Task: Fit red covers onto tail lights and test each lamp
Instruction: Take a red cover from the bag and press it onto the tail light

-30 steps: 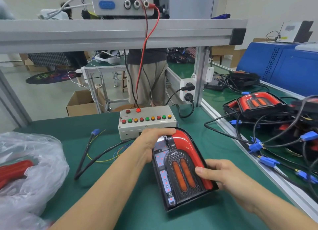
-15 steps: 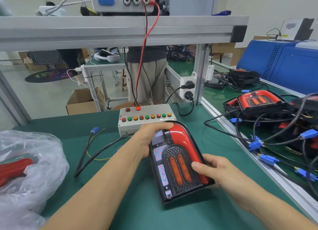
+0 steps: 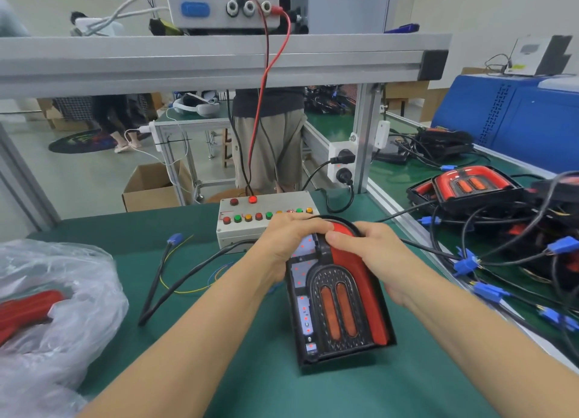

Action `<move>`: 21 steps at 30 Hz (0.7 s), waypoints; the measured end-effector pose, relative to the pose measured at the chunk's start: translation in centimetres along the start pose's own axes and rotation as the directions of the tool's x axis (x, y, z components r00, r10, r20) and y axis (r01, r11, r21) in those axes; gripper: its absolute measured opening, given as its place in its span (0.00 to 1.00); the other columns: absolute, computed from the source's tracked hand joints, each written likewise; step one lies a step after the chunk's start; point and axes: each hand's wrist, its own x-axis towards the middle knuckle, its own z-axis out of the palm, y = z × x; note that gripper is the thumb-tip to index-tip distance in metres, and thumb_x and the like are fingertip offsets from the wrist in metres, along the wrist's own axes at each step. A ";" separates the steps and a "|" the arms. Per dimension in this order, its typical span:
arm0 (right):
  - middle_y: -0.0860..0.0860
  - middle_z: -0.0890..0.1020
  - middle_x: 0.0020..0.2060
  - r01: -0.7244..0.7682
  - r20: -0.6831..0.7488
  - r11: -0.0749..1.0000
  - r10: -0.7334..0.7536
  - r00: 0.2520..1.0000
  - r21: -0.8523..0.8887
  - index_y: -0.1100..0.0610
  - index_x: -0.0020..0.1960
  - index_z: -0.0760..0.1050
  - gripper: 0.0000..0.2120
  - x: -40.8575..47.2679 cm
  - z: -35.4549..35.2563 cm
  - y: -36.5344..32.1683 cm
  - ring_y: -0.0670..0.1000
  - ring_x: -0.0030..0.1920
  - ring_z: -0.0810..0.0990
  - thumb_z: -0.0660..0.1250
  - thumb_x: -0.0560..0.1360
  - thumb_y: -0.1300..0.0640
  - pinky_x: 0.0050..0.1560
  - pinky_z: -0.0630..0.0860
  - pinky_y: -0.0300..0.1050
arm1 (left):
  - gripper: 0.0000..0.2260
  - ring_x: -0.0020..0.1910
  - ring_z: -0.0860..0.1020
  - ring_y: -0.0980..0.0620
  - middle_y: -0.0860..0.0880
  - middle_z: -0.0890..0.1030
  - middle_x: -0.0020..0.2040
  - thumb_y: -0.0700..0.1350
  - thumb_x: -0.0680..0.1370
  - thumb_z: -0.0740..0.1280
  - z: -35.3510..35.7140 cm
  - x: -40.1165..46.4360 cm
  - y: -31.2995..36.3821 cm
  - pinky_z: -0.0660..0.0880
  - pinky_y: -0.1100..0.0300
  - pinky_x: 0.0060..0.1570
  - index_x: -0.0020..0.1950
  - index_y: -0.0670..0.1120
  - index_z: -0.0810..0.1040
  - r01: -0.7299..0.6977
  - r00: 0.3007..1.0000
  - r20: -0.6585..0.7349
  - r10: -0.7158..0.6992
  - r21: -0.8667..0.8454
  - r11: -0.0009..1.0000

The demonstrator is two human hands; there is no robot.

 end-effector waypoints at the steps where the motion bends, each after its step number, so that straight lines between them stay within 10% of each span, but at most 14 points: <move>1: 0.54 0.85 0.34 0.010 -0.009 1.000 -0.010 1.000 0.022 0.60 0.46 0.81 0.04 0.1 0.2 0.1 0.49 0.30 0.82 0.72 0.73 0.60 0.29 0.77 0.39 | 0.05 0.30 0.81 0.46 0.41 0.82 0.34 0.34 0.70 0.71 0.0 0.0 -0.1 0.77 0.59 0.32 0.35 0.40 0.83 -0.024 1.000 -0.011 0.024 0.012 1.000; 9: 0.50 0.86 0.42 0.147 -0.048 0.974 -0.158 0.986 -0.170 0.51 0.48 0.82 0.07 0.4 0.4 0.5 0.52 0.42 0.85 0.74 0.71 0.52 0.50 0.81 0.53 | 0.04 0.33 0.79 0.44 0.38 0.80 0.38 0.34 0.70 0.70 -0.6 -0.1 -0.1 0.79 0.57 0.36 0.44 0.36 0.82 -0.046 0.998 -0.032 0.045 -0.012 0.999; 14: 0.41 0.71 0.58 0.095 -0.057 0.732 -0.180 0.982 -0.675 0.43 0.67 0.63 0.42 -2.4 -0.9 1.8 0.43 0.57 0.74 0.73 0.58 0.34 0.57 0.71 0.44 | 0.03 0.27 0.79 0.47 0.42 0.80 0.33 0.36 0.71 0.71 -1.5 0.1 0.0 0.77 0.59 0.29 0.37 0.40 0.80 0.022 0.990 -0.139 -0.031 -0.069 0.997; 17: 0.40 0.72 0.48 0.092 0.019 0.282 -0.252 0.968 -0.955 0.41 0.57 0.66 0.27 -4.6 -1.2 3.4 0.46 0.51 0.76 0.66 0.64 0.30 0.44 0.68 0.44 | 0.03 0.28 0.81 0.48 0.43 0.83 0.34 0.40 0.73 0.71 -2.3 0.2 -0.2 0.77 0.60 0.27 0.40 0.41 0.81 0.033 0.981 -0.186 -0.055 -0.122 0.992; 21: 0.44 0.81 0.45 0.243 0.095 0.417 -0.345 0.934 -0.876 0.47 0.59 0.75 0.14 -4.8 -2.3 4.2 0.50 0.48 0.79 0.65 0.76 0.43 0.49 0.74 0.47 | 0.04 0.32 0.83 0.50 0.45 0.85 0.36 0.42 0.75 0.71 -2.5 0.4 -0.5 0.77 0.62 0.29 0.42 0.43 0.83 -0.008 0.977 -0.213 -0.007 -0.068 0.998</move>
